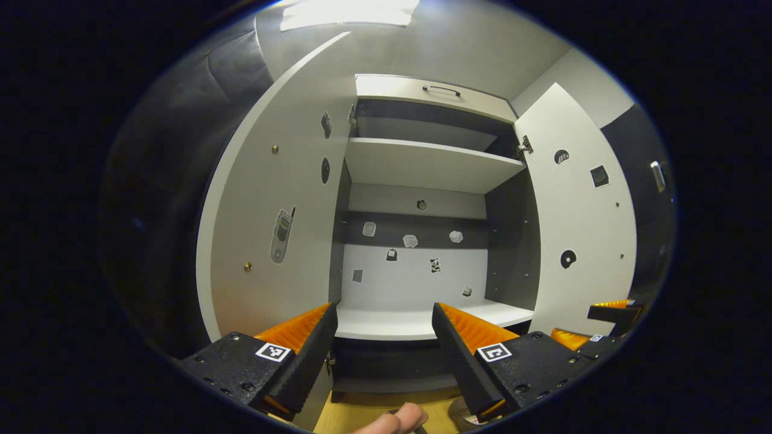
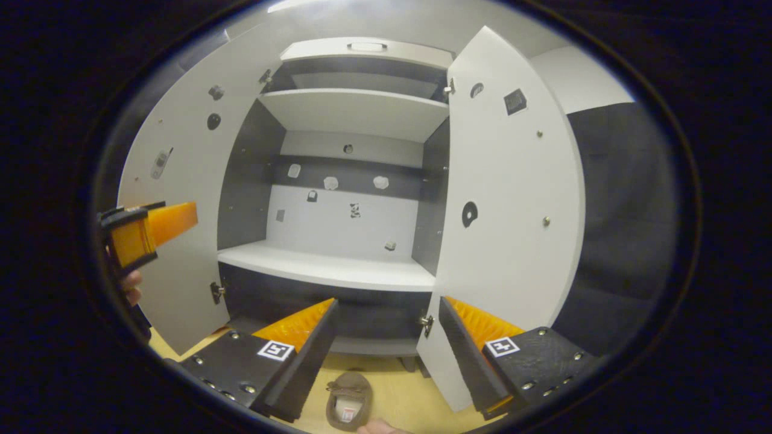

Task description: Grab one shoe with the right hand and put it into the shoe cabinet, grab the other shoe with the left hand and put it into the shoe cabinet; then close the right door with the right hand and the left door with the left hand.

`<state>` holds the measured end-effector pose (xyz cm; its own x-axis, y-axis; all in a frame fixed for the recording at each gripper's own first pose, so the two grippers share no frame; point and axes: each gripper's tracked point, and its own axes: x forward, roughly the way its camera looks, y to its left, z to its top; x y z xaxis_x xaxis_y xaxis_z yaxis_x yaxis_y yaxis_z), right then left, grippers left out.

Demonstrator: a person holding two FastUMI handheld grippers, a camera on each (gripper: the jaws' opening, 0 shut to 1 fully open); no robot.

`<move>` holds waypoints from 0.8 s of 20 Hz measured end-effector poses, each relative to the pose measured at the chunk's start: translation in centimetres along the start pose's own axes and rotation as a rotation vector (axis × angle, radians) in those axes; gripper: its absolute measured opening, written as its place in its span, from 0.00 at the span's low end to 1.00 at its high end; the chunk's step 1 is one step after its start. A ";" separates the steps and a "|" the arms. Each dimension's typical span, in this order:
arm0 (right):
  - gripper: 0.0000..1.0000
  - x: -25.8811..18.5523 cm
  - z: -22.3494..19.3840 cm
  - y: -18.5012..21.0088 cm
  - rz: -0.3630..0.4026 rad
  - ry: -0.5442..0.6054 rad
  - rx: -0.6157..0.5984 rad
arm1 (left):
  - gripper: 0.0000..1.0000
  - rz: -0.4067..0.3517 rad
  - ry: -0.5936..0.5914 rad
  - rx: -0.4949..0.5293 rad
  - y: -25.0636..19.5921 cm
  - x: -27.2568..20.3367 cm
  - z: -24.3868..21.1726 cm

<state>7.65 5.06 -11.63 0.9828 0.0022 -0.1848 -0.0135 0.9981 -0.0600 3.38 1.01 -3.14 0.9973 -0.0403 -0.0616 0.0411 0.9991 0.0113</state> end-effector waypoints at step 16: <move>0.99 1.0 -28.7 10.1 0.189 0.543 0.068 | 0.96 0.060 0.017 0.011 0.5 2.3 -1.4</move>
<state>3.20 13.34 -40.54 0.7285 0.1671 -0.6644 -0.1503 0.9852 0.0830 5.65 1.42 -4.68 0.9968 0.0203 -0.0775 -0.0183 0.9995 0.0264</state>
